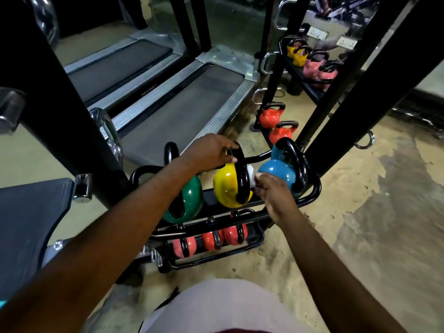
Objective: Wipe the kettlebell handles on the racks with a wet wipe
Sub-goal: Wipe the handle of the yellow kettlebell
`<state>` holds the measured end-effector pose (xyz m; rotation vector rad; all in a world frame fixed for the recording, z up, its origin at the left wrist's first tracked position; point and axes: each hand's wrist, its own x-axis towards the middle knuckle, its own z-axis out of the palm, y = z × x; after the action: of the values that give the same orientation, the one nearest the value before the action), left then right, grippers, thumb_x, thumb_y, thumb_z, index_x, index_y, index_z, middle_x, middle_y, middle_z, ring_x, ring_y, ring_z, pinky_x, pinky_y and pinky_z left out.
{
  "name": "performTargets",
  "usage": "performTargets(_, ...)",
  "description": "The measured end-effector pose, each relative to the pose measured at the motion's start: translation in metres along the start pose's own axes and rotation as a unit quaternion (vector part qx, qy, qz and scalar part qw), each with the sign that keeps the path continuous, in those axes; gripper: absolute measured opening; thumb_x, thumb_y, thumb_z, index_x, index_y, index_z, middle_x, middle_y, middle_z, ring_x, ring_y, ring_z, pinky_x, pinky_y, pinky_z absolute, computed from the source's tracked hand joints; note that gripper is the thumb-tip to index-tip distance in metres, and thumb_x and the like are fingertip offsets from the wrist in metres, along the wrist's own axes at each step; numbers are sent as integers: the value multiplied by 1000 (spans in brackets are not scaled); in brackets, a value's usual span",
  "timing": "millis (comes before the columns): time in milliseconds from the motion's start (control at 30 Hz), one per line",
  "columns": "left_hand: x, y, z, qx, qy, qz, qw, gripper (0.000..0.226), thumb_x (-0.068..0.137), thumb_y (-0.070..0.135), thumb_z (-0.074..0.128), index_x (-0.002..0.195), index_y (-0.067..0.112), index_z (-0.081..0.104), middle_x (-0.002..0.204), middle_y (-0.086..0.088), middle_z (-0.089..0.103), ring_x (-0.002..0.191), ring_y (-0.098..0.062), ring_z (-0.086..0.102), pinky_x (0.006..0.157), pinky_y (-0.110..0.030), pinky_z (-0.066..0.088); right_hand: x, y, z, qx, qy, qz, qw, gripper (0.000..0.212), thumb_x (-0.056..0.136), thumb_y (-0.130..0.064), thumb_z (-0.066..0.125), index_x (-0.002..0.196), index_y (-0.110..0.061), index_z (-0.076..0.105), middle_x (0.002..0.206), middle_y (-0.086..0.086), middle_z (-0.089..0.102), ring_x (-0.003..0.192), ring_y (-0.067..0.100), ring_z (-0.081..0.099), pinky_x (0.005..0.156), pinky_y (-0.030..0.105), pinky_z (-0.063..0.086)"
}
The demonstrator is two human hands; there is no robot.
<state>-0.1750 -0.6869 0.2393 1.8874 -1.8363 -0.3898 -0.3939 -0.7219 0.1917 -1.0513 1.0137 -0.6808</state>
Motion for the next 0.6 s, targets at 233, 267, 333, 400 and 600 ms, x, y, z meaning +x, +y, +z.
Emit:
performTargets(233,-12,-1,3,-33,45,6,998,37,81,37,76,115,23,73,118,-1,71,109,-17,64,94,-38,51,-9,-2,47,-444,85,-373,810,3,79,-17,71,80,-16,74,88,3,61,86,21,57,80,34,47)
performTargets(267,-13,-2,4,-33,48,8,998,37,81,38,76,115,22,73,119,-2,70,109,-18,64,95,-38,50,-7,4,51,-491,97,-392,772,9,77,-15,65,80,-17,73,87,4,60,86,25,55,77,39,45)
performTargets(333,-15,-3,5,-32,45,12,998,37,83,34,76,117,21,73,121,-4,69,112,-19,64,97,-36,49,-9,17,49,-535,115,-417,726,12,75,-18,61,82,-20,71,87,3,57,85,26,52,75,40,40)
performTargets(400,-17,-3,7,-26,36,14,999,40,83,35,76,120,21,71,125,-3,68,115,-20,62,98,-37,49,-19,30,34,-508,109,-421,743,8,76,-17,70,83,-21,69,89,0,56,88,23,54,77,39,40)
performTargets(600,-18,0,12,-3,29,21,999,45,82,44,73,123,25,68,126,2,67,114,-20,62,97,-41,50,-27,30,0,-174,33,-193,965,12,92,-22,70,103,-21,68,105,-4,70,100,9,65,89,26,52)
